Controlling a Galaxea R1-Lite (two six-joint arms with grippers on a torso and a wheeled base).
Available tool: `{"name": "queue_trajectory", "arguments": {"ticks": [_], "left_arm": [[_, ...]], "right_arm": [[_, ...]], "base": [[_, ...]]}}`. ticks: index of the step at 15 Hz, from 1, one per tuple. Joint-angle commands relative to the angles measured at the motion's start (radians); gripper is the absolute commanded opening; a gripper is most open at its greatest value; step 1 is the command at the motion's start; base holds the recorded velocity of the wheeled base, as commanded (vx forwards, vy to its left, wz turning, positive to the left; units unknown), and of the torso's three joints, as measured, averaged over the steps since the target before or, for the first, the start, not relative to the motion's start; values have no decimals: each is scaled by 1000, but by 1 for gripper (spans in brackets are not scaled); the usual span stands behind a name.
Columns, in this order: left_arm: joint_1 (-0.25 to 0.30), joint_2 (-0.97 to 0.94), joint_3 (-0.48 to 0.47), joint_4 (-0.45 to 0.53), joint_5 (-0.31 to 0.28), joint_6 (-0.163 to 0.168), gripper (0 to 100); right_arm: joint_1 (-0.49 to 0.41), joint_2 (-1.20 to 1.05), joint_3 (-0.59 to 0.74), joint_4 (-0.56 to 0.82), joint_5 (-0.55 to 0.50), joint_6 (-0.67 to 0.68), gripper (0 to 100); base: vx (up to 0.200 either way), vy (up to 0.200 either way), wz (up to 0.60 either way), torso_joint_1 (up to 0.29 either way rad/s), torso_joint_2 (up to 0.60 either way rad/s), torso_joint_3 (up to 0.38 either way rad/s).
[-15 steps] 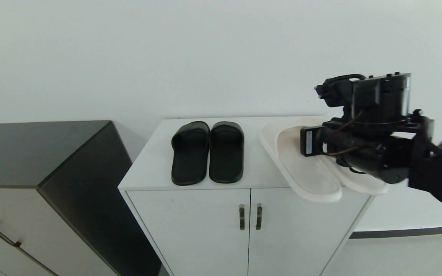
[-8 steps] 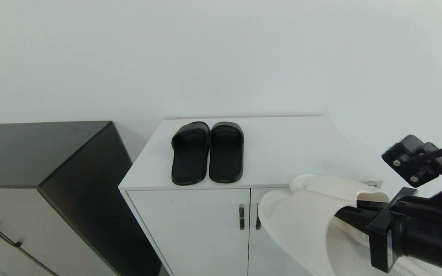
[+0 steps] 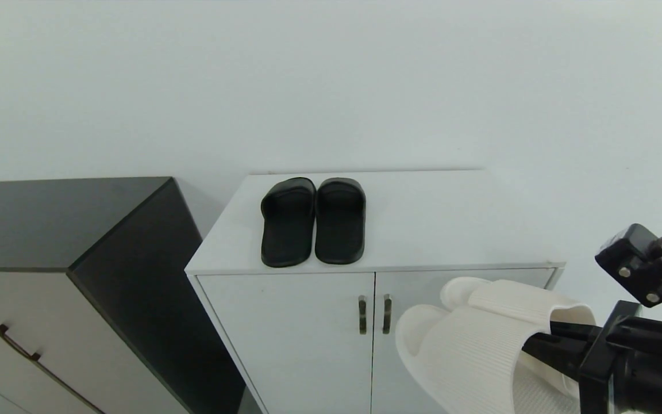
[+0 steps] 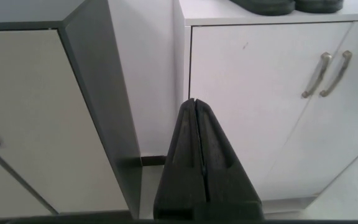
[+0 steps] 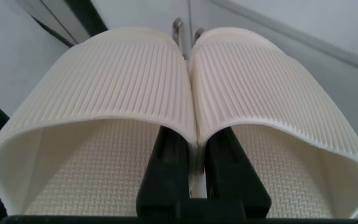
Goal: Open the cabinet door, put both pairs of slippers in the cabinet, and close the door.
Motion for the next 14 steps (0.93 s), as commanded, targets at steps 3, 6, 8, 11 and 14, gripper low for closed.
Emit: {"name": "queue_trajectory", "arguments": {"ticks": [3, 6, 8, 11, 14], "left_arm": [[0, 0, 0, 0, 0, -15, 0], [-1, 0, 0, 0, 0, -15, 0], [0, 0, 0, 0, 0, -15, 0], [0, 0, 0, 0, 0, -15, 0], [0, 0, 0, 0, 0, -15, 0]], "right_arm": [[1, -19, 15, 0, 4, -2, 0], [1, -31, 27, 0, 40, -4, 0], [1, -42, 27, 0, 42, -4, 0], [1, -44, 35, 1, 43, -7, 0], [1, -47, 46, 0, 46, -7, 0]], "base": [[0, 0, 0, 0, 0, 0], [0, 0, 0, 0, 0, 0], [0, 0, 0, 0, 0, 0], [0, -133, 0, 3, 2, 0], [0, -133, 0, 0, 2, 3]]}}
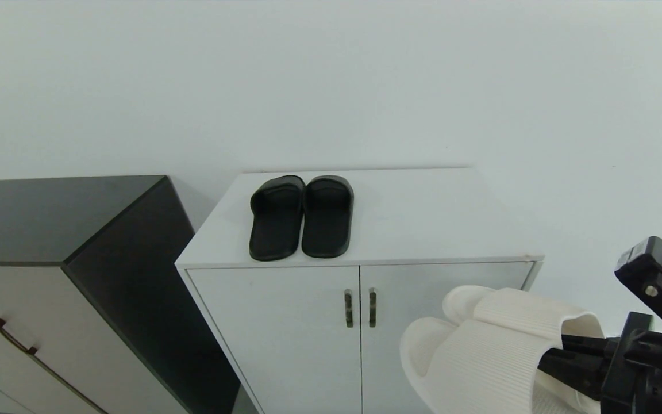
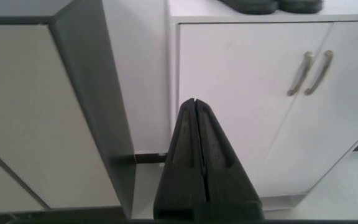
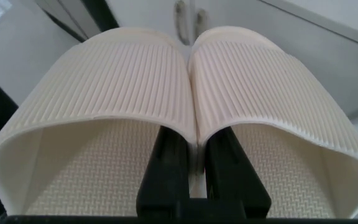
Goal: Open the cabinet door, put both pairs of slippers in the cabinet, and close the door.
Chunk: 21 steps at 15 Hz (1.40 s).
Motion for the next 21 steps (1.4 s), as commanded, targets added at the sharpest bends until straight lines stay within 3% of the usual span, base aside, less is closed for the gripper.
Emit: {"name": "queue_trajectory", "arguments": {"ticks": [1, 4, 7, 13, 21], "left_arm": [[-1, 0, 0, 0, 0, 0, 0], [-1, 0, 0, 0, 0, 0, 0], [-1, 0, 0, 0, 0, 0, 0], [-3, 0, 0, 0, 0, 0, 0], [-1, 0, 0, -1, 6, 1, 0]], "right_arm": [[1, -2, 10, -2, 2, 0, 0], [1, -4, 25, -3, 5, -26, 0], [1, -22, 37, -6, 80, -28, 0], [1, -16, 73, -17, 86, -28, 0], [4, -14, 114, -80, 92, -72, 0]], "base": [[0, 0, 0, 0, 0, 0], [0, 0, 0, 0, 0, 0], [0, 0, 0, 0, 0, 0], [0, 0, 0, 0, 0, 0], [0, 0, 0, -173, 444, 264]]}}
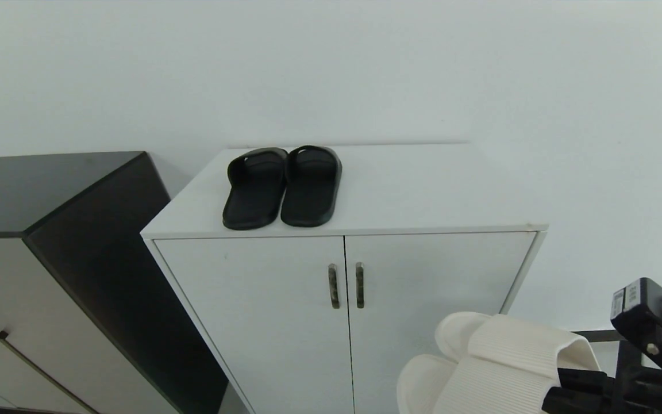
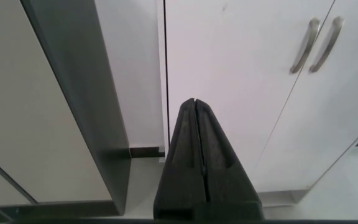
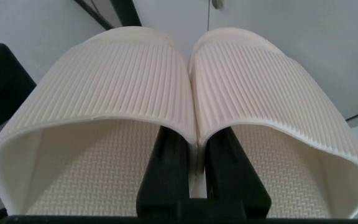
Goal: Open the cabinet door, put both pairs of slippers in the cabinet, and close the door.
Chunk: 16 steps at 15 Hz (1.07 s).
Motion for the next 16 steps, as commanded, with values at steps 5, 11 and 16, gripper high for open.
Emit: {"name": "queue_trajectory", "arguments": {"ticks": [5, 11, 16], "left_arm": [[0, 0, 0, -1, -2, 0, 100], [-1, 9, 0, 2, -12, 14, 100], [-8, 18, -6, -13, -25, 31, 100]], "right_arm": [[-3, -4, 31, -8, 1, -13, 0], [-3, -10, 36, -6, 1, -22, 0], [-3, -21, 43, -8, 1, -35, 0]], "base": [[0, 0, 0, -176, 501, 316], [0, 0, 0, -147, 476, 325], [0, 0, 0, -91, 453, 359]]}}
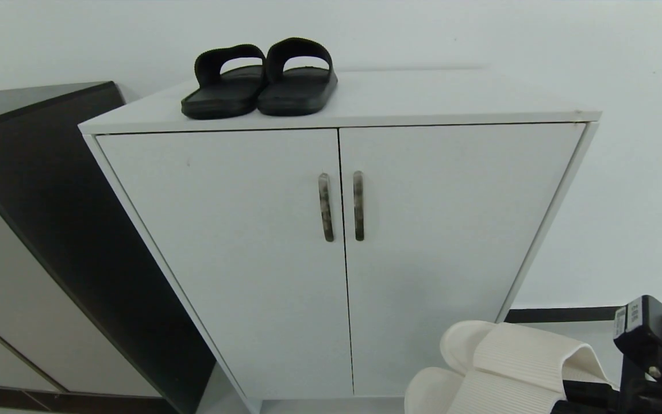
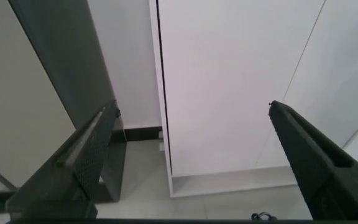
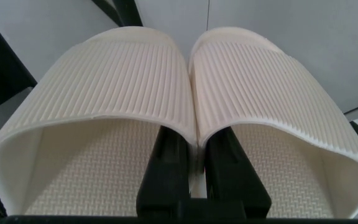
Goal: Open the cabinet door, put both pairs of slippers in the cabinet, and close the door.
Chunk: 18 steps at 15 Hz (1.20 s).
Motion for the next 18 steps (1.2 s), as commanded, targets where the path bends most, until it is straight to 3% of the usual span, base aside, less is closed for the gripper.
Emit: {"name": "queue_trajectory", "arguments": {"ticks": [1, 2, 3, 4, 6, 7, 8, 9, 10, 13, 15, 17, 18], "left_arm": [[-1, 23, -83, -37, -13, -12, 100], [-4, 106, -212, -34, -31, -51, 100], [-4, 175, -274, -34, -51, -71, 100], [-4, 285, -316, -36, -126, -71, 100], [-5, 460, -366, -52, -378, -63, 100], [-5, 543, -402, -57, -473, -58, 100], [-19, 669, -434, -103, -512, -57, 100], [-53, 704, -435, -140, -512, -57, 100], [-223, 796, -435, -279, -481, -63, 100], [-548, 998, -445, -447, -171, -65, 100], [-691, 1086, -446, -562, -77, -62, 100], [-768, 1162, -503, -617, -33, -60, 100], [-779, 1207, -544, -619, -36, -60, 100]], "right_arm": [[0, -11, 1, 1, 0, -1, 0], [0, -12, 3, 1, 0, -2, 0], [0, -11, 3, 1, 0, -2, 0], [0, -9, 3, 1, 0, -2, 0], [-1, -11, 3, -1, 0, -1, 0], [-1, -11, 3, -2, 0, -2, 0], [-1, -9, 6, -15, 0, -2, 0], [-3, -9, 9, -19, 0, -4, 0], [-3, -5, 15, -35, 0, -16, 0], [-3, 4, 15, -38, 0, -18, 0], [-3, 4, 15, -38, 0, -18, 0], [-3, 4, 13, -38, 0, -18, 0], [-3, 6, 13, -38, 0, -18, 0]], "base": [[0, 0, 0, -36, 461, 393], [0, 0, 0, -32, 437, 403], [0, 0, 0, -27, 422, 408], [0, 0, 0, -22, 251, 246], [0, 0, 0, 0, 110, 110], [0, 0, 0, -2, 56, 46], [0, 0, 0, 0, 0, 0], [0, 0, 0, 0, 0, 0], [0, 0, 0, 0, 0, 0], [0, 0, 0, 0, 0, 0], [0, 0, 0, 0, 0, 0], [0, 0, 0, 0, 0, 0], [0, 0, 0, 0, 0, 0]]}}
